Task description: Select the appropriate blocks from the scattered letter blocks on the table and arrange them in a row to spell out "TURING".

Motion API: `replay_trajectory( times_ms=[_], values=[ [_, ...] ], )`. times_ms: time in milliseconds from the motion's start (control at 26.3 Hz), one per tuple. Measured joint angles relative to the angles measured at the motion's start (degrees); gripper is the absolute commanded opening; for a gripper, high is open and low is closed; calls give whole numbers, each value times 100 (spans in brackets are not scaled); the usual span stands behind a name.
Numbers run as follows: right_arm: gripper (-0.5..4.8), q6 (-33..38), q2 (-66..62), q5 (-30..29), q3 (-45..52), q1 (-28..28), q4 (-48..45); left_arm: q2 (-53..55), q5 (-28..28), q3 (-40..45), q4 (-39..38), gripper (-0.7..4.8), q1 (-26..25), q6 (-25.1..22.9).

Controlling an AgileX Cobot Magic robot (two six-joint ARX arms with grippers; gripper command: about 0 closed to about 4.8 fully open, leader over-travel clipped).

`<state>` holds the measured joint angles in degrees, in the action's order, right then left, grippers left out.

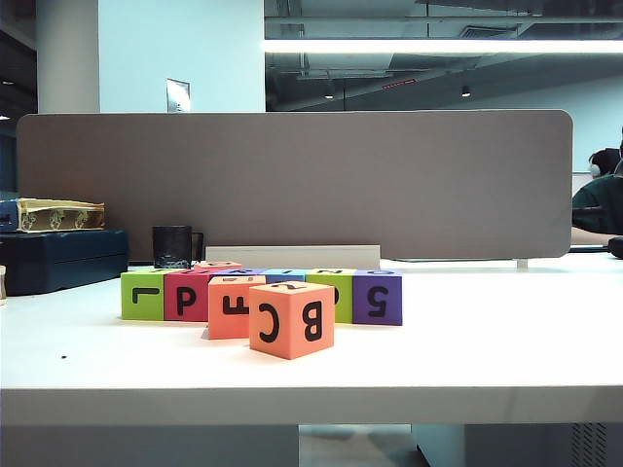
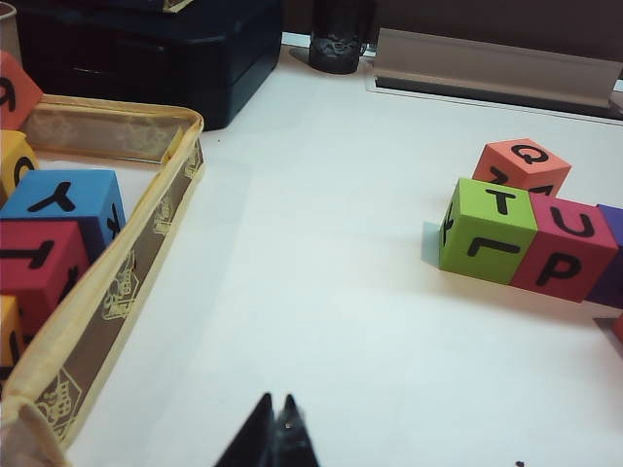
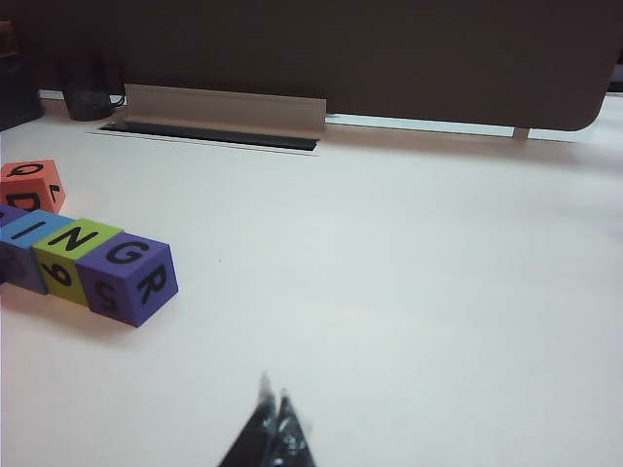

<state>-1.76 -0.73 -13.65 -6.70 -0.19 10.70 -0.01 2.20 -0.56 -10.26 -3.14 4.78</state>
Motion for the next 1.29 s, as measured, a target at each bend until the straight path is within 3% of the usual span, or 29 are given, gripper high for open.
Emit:
replay_trajectory(
  times_ms=[342, 494, 722, 1102, 1292],
  values=[
    [-1, 61, 2, 61, 304, 2, -109, 0, 0, 0, 2, -5, 0, 0],
    [-1, 302, 2, 459, 599, 4, -122, -2, 0, 0, 0, -5, 0, 0],
    [-1, 367, 4, 560, 645, 2, -146, -2, 0, 0, 2, -5, 0, 0],
    [-1, 435, 7, 1578, 645, 0, -94, -2, 2, 0, 2, -5, 0, 0],
    [-1, 450, 9, 1666, 645, 0, -35, -2, 0, 0, 0, -5, 0, 0]
  ],
)
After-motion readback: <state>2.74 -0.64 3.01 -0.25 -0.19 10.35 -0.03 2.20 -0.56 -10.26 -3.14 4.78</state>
